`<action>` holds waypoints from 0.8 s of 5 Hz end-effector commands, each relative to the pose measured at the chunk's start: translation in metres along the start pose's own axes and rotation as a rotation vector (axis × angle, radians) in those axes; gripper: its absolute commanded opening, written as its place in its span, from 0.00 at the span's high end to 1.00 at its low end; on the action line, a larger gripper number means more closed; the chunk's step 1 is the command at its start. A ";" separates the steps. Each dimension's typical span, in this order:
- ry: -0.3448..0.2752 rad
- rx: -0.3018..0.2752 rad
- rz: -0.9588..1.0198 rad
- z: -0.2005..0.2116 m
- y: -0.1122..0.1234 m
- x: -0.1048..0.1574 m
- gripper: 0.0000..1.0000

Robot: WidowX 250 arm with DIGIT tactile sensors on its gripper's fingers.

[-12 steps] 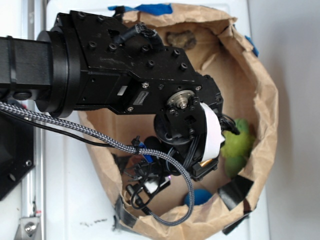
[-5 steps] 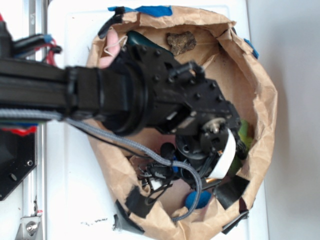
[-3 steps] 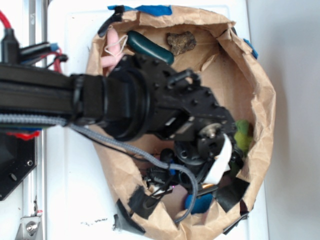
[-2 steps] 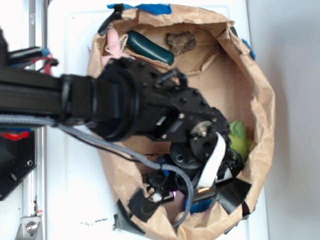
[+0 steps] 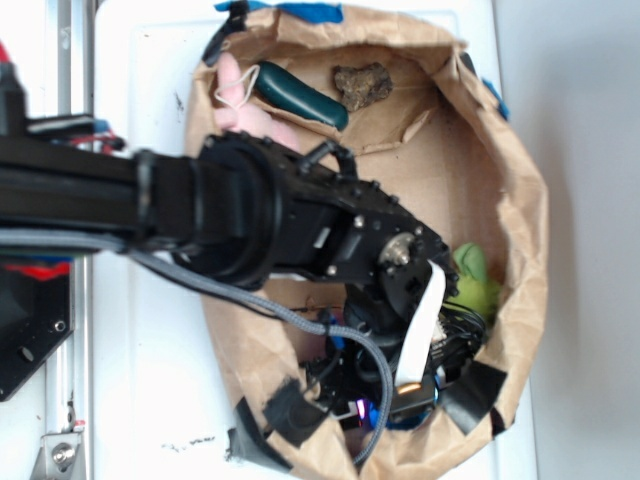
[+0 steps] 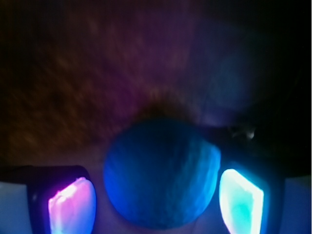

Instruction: Grab the blue ball.

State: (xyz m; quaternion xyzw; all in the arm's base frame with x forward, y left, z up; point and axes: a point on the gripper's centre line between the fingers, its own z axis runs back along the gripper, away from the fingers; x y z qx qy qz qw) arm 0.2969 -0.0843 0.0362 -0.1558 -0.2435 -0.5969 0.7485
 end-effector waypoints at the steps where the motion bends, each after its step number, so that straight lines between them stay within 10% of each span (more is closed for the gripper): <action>1: -0.044 0.040 -0.098 -0.002 0.011 0.018 1.00; 4: -0.043 0.068 -0.076 0.039 0.001 0.011 1.00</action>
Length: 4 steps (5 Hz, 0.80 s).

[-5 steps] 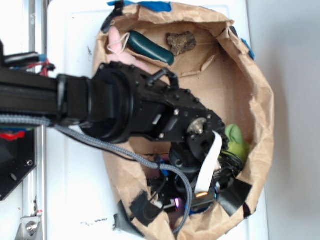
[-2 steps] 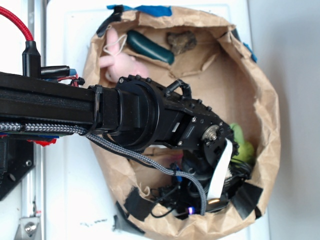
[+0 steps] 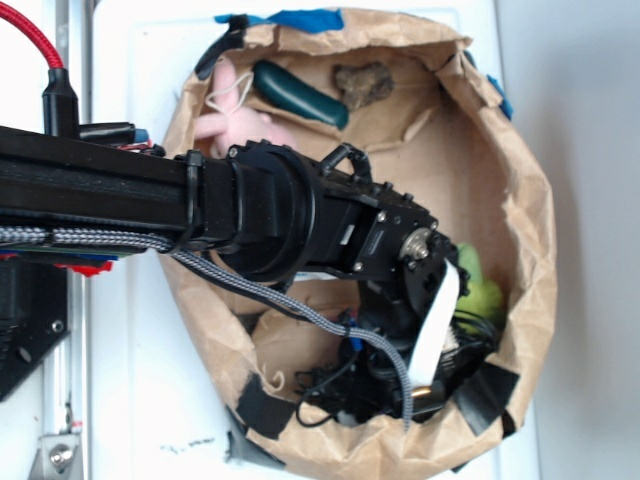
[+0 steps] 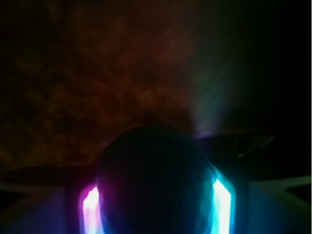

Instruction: Grab the blue ball.

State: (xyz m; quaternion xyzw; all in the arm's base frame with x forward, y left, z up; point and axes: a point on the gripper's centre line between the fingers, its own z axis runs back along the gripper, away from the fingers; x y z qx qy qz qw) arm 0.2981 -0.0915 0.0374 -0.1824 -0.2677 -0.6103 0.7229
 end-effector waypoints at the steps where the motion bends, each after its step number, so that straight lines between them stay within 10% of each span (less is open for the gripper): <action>1: 0.050 0.184 0.136 0.083 0.001 0.001 1.00; 4: 0.230 0.346 0.925 0.129 -0.042 0.006 1.00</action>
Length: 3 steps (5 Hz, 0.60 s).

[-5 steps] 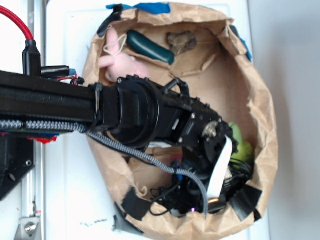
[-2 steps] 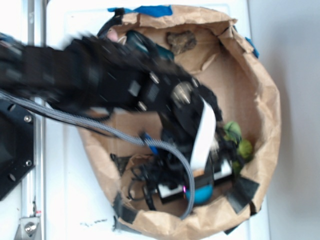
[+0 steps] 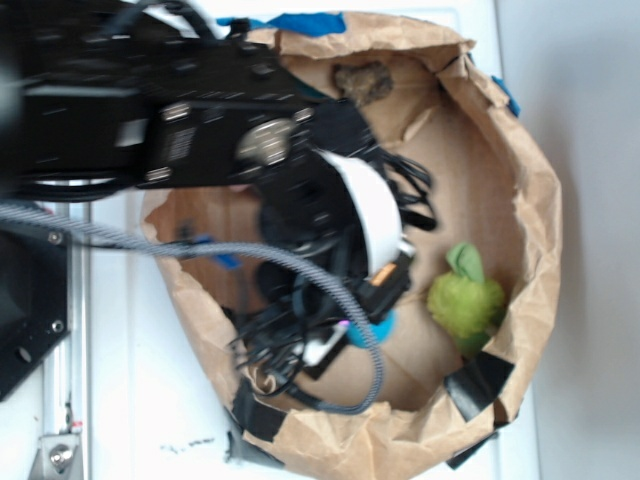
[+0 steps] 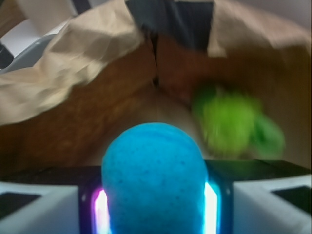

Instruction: Grab the blue ball.

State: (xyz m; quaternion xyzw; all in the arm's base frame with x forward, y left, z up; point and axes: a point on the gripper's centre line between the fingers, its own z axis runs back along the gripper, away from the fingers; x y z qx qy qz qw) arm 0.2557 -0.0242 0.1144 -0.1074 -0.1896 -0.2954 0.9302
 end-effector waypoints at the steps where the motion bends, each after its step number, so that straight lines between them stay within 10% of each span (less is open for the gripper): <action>1: 0.071 0.115 0.473 0.040 -0.017 -0.009 1.00; 3: 0.211 0.171 0.733 0.050 0.000 -0.015 1.00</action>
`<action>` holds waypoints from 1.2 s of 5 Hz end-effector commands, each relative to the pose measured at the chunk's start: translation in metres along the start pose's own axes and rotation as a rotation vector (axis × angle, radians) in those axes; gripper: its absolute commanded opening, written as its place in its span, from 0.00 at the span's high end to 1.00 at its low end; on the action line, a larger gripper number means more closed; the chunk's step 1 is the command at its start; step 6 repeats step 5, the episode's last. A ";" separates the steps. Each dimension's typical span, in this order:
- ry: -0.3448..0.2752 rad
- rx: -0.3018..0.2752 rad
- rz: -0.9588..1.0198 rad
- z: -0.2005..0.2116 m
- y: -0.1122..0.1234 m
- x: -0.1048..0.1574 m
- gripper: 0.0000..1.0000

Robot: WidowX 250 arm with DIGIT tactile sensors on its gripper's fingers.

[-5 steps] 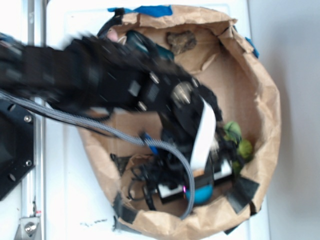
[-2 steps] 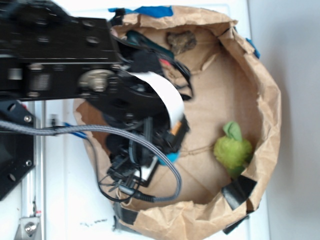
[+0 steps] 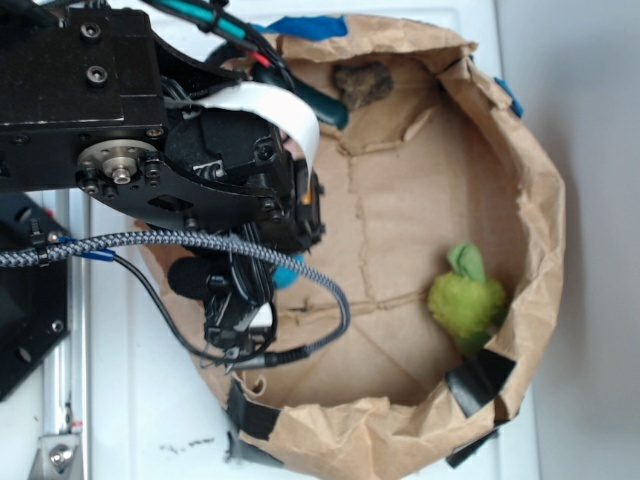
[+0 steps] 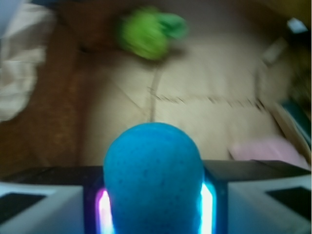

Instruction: Grab the blue ball.

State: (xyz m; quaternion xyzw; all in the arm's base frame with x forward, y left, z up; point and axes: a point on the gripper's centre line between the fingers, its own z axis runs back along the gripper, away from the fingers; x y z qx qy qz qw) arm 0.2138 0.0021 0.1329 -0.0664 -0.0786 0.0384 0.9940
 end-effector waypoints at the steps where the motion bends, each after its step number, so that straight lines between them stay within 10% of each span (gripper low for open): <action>1: 0.030 -0.009 0.078 0.019 -0.003 0.025 1.00; 6: -0.006 0.033 -0.025 0.025 -0.013 0.041 1.00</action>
